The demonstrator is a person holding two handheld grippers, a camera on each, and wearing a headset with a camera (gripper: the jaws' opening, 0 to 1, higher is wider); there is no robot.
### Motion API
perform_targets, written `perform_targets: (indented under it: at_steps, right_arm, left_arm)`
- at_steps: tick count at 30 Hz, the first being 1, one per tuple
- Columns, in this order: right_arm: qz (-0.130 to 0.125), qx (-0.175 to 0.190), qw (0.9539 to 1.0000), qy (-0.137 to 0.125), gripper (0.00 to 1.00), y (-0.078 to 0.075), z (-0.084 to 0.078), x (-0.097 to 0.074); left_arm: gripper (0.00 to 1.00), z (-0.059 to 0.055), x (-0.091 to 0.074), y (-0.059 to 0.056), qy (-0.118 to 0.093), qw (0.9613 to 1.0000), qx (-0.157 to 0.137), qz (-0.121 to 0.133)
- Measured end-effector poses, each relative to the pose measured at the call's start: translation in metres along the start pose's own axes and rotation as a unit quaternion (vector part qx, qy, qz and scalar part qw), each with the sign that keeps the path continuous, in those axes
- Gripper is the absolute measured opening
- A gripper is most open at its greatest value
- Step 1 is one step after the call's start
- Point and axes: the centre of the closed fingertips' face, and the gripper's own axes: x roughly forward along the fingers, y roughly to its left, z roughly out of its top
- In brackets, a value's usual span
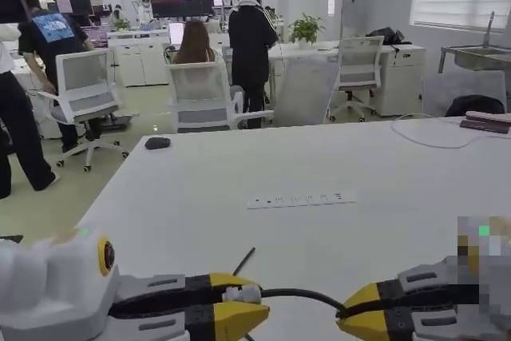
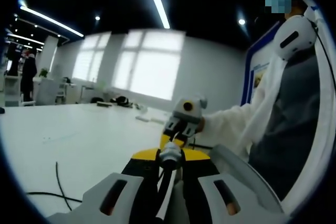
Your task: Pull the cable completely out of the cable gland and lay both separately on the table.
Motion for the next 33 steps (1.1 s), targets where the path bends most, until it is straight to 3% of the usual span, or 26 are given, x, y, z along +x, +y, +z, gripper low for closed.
perform_targets:
  at_steps: [8,10,12,14,19,26,30,33]
  right_arm:
    - [0.001,-0.002,1.0,-0.001,0.03,0.001,0.006,-0.001]
    - [0.006,-0.003,0.9999,-0.014,0.06,0.003,0.017,0.001]
    - [0.018,0.016,0.9987,-0.044,0.12,0.006,0.035,0.005]
    - [0.027,0.012,0.9983,-0.051,0.17,0.01,0.047,0.009]
    - [0.052,-0.009,0.9971,-0.055,0.18,0.023,0.069,0.024]
    - [0.07,-0.02,0.9965,-0.041,0.11,0.023,0.067,0.037]
    - [0.075,-0.028,0.9962,-0.035,0.03,0.023,0.062,0.037]
    - [0.076,-0.03,0.9961,-0.035,0.02,0.023,0.062,0.036]
  left_arm:
    - [0.16,0.002,0.0,0.001,-0.003,1.0,0.001,0.005]
    - [0.16,0.004,0.0,0.003,-0.006,1.0,-0.002,0.007]
    - [0.16,0.003,0.001,0.005,-0.002,1.0,0.001,0.009]
    - [0.16,0.002,0.003,0.005,0.0,1.0,0.001,0.009]
    - [0.16,0.001,0.009,0.002,0.002,1.0,0.004,0.002]
    - [0.17,0.002,0.011,-0.001,0.002,0.9999,0.009,-0.005]
    - [0.17,0.003,0.01,-0.002,0.001,0.9999,0.011,-0.005]
    - [0.17,0.003,0.01,-0.002,0.002,0.9999,0.012,-0.005]
